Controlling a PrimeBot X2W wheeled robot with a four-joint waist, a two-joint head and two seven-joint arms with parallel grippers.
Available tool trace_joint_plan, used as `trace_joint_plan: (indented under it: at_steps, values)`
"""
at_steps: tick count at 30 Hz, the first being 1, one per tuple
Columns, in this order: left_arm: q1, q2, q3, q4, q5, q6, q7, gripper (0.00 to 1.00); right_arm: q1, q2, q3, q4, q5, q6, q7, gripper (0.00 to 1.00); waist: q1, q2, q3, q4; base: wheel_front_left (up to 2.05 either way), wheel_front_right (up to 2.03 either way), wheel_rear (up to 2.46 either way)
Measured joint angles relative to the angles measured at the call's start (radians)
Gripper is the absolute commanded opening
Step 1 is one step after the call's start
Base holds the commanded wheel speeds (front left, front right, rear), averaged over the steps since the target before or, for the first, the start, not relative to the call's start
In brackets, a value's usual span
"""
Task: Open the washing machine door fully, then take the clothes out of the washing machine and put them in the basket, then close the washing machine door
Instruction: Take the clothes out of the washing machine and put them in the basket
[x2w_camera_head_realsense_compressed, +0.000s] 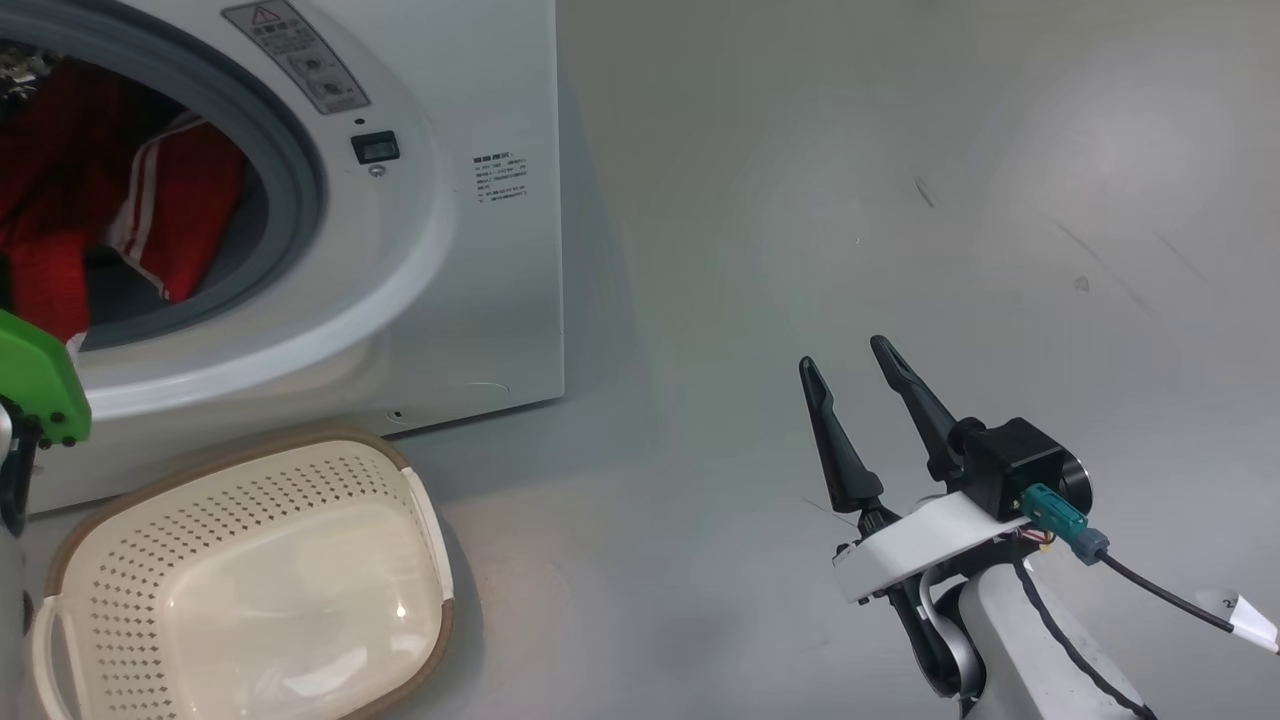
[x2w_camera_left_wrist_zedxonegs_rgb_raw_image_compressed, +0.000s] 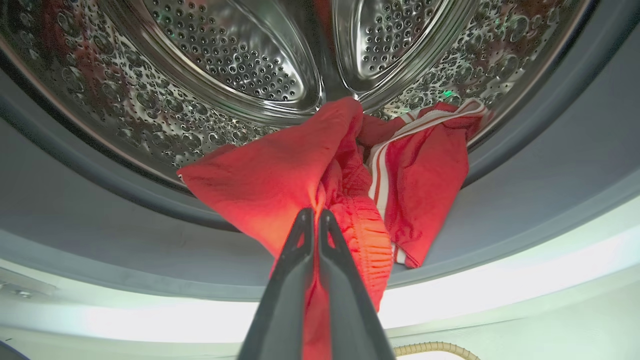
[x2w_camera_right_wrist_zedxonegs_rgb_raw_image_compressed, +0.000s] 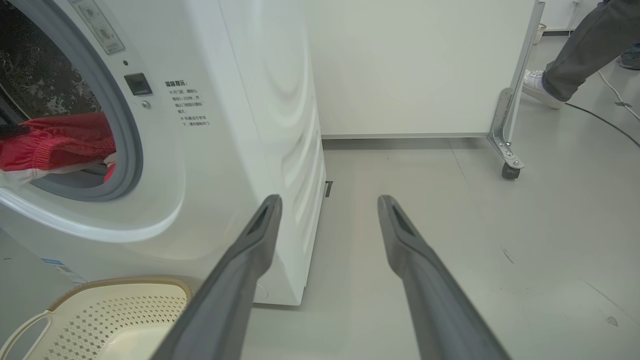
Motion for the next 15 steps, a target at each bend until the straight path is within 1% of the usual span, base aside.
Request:
trace_joint_plan:
  at_steps: [5,11,15]
  values:
    - [0.038,-0.012,0.0,-0.004,-0.003,-0.001,-0.052,0.0,0.02,-0.003,-0.011,0.006,-0.002,0.007,0.0,1.0,0.0,0.0,-0.039,0.018,0.0,0.0,0.0]
    - [0.087,-0.049,-0.001,-0.007,-0.027,-0.013,-0.095,0.0,0.045,-0.012,-0.023,0.012,-0.01,0.01,0.0,1.0,0.0,0.0,-0.078,0.039,0.0,0.0,0.0]
    - [0.118,-0.058,0.001,-0.013,-0.041,-0.013,-0.135,0.0,0.058,-0.013,-0.026,0.018,-0.011,0.016,0.0,1.0,0.0,0.0,-0.103,0.053,0.0,0.0,0.0]
